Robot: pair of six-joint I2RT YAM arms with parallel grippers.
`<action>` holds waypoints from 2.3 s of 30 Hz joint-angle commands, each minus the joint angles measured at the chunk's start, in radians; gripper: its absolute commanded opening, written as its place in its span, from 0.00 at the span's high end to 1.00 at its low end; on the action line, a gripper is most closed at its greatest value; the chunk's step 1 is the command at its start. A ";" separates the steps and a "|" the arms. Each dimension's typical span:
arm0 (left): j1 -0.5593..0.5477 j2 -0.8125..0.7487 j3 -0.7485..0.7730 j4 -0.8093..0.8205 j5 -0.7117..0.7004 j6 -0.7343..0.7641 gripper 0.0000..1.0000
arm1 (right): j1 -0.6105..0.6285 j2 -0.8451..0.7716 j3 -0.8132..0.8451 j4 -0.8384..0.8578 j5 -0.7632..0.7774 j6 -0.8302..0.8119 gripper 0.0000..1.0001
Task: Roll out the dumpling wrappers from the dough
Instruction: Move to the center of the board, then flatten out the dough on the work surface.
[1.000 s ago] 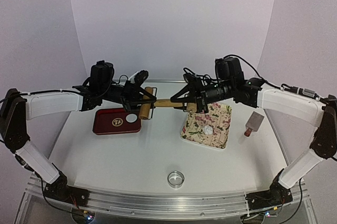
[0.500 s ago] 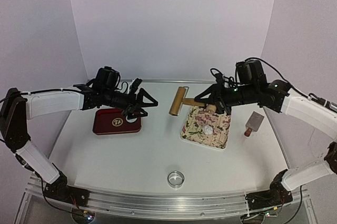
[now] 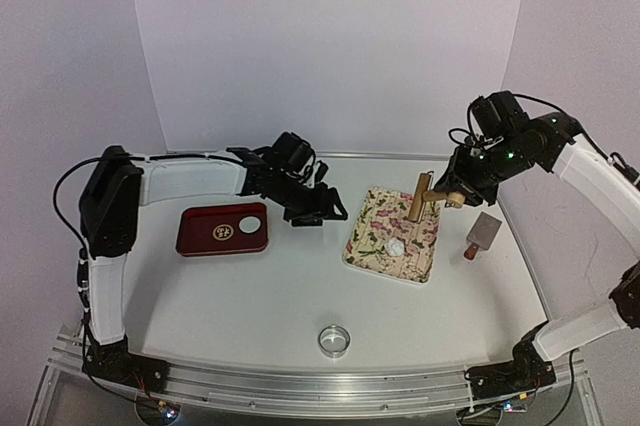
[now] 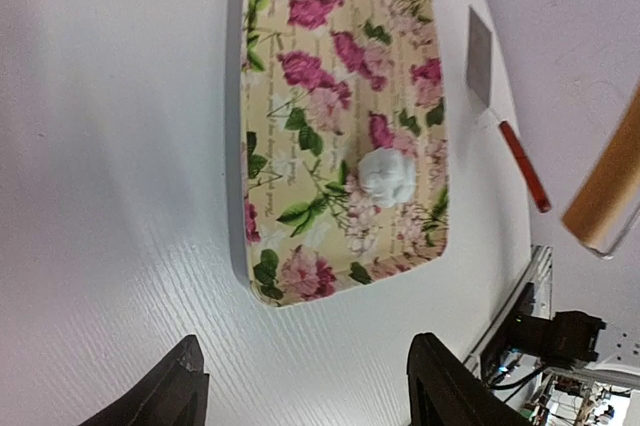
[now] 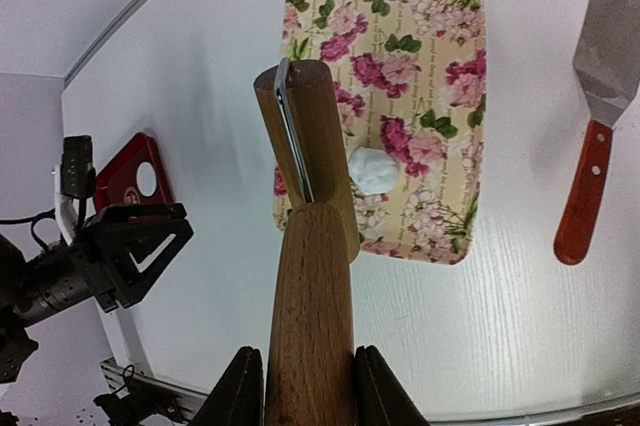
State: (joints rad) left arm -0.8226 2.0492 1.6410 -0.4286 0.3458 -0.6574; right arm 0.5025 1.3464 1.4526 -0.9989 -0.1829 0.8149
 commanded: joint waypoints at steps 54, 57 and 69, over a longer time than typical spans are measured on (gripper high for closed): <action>-0.079 0.054 -0.094 -0.146 -0.212 0.040 1.00 | 0.105 0.283 0.050 -0.054 -0.328 -0.084 1.00; -0.080 0.046 -0.097 -0.151 -0.223 0.040 1.00 | 0.144 0.321 0.074 -0.054 -0.320 -0.064 1.00; -0.080 0.035 -0.103 -0.153 -0.225 0.048 1.00 | 0.221 0.406 0.164 -0.037 -0.329 -0.054 1.00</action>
State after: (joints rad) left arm -0.9024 2.1532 1.5486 -0.5709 0.1532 -0.6102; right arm 0.7013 1.7142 1.5428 -1.0670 -0.4838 0.7625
